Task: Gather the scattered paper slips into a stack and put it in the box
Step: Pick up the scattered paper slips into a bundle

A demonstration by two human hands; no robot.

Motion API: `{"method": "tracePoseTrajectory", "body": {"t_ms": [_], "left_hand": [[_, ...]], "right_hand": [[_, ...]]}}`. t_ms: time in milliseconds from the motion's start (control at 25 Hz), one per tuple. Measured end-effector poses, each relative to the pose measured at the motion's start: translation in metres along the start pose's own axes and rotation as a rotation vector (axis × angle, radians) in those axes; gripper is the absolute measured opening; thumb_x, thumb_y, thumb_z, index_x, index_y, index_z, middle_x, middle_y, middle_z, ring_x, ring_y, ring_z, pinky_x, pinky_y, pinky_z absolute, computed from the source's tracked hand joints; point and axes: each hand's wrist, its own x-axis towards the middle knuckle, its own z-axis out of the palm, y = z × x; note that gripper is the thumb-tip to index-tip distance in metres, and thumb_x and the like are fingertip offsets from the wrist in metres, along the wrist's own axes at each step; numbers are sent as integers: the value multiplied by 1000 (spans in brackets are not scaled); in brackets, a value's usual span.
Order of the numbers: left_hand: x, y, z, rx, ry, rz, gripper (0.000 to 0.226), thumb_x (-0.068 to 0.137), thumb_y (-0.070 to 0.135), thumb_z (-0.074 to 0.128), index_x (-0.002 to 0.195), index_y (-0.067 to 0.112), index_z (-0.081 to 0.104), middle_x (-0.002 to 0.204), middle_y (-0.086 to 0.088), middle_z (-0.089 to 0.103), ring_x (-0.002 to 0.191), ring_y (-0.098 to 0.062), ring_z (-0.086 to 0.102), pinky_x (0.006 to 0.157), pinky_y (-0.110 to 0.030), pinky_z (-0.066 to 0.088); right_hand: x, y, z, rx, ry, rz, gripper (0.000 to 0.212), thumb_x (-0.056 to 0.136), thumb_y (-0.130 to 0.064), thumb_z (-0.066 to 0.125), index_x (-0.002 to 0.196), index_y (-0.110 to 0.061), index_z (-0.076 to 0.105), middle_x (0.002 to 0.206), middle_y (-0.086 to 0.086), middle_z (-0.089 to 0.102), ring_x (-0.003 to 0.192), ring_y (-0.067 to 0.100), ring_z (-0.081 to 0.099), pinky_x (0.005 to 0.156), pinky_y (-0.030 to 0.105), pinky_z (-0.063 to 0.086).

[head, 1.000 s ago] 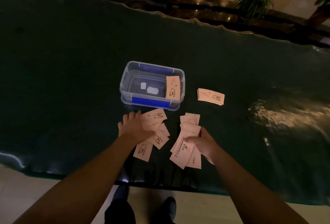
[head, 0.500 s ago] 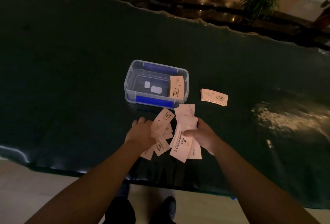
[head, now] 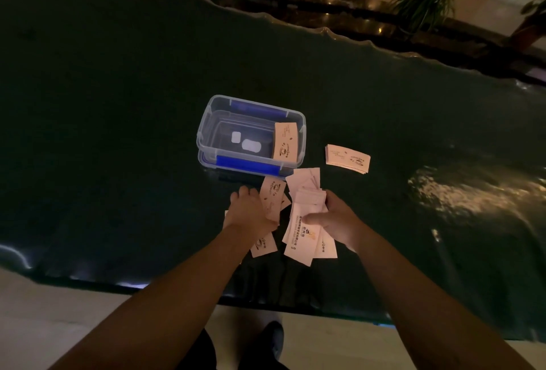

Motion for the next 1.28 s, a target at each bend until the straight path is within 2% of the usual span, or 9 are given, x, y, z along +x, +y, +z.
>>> {"method": "tracePoseTrajectory", "body": {"t_ms": [160,360,520,680,840,960,1080,1160,1280], "left_hand": [[-2,17,0,51,4,-56,93,78,64,74,149,13,40,148,-11,44,136,-31,42,111,-46,42],[1,15,-10,34,-75,-84,99,73,43,88,151,17,34,148,-10,40,136,-31,40,108,-51,47],[-2,9,-11,143,-137,139,95,69,32,90,149,24,39,149,-6,37,137,-32,35,107,-58,45],[-11,11,5,115,-175,362,88,77,20,82,154,25,39,158,-5,34,145,-30,31,119,-53,36],[-23,-3,10,-132,-51,289,79,84,19,78,152,27,40,157,2,35,145,-20,33,119,-44,35],[-40,-18,14,-116,50,194,51,92,33,67,141,23,53,141,-2,55,126,-18,50,109,-36,44],[-67,-10,26,-526,-167,-55,36,86,39,73,117,30,60,112,8,64,96,-6,58,79,-24,47],[-76,3,31,-859,-334,-183,38,76,40,79,108,30,59,108,8,66,102,-12,63,87,-31,53],[-75,18,32,-1124,-348,-247,34,79,23,78,112,27,73,111,3,77,110,-22,68,101,-42,53]], "right_hand": [[-2,-1,-6,-11,15,-6,70,85,-5,81,145,-23,50,146,6,62,138,31,55,111,54,42],[-1,6,-15,-15,16,-17,70,85,-5,81,145,-24,51,145,5,62,137,29,55,105,48,42],[3,14,-19,-18,-10,-24,65,83,-5,83,134,-31,53,125,-8,66,133,25,57,86,32,47],[10,19,-17,-160,-67,0,70,80,-7,85,136,-33,51,119,-14,62,130,23,57,84,31,46],[18,16,-9,-283,-111,8,82,80,-11,84,150,-29,45,146,0,59,123,18,54,89,35,46],[23,7,-1,-351,-128,-6,92,79,-16,85,156,-32,38,154,1,52,133,23,54,93,36,50],[28,2,9,-464,-152,0,98,79,-22,85,161,-31,31,158,2,48,135,25,55,98,40,54],[30,1,15,-554,-163,0,100,81,-27,84,163,-29,28,159,5,45,137,26,52,103,43,52],[31,2,18,-634,-146,2,101,80,-32,84,163,-27,28,158,7,43,141,28,45,110,47,47]]}}
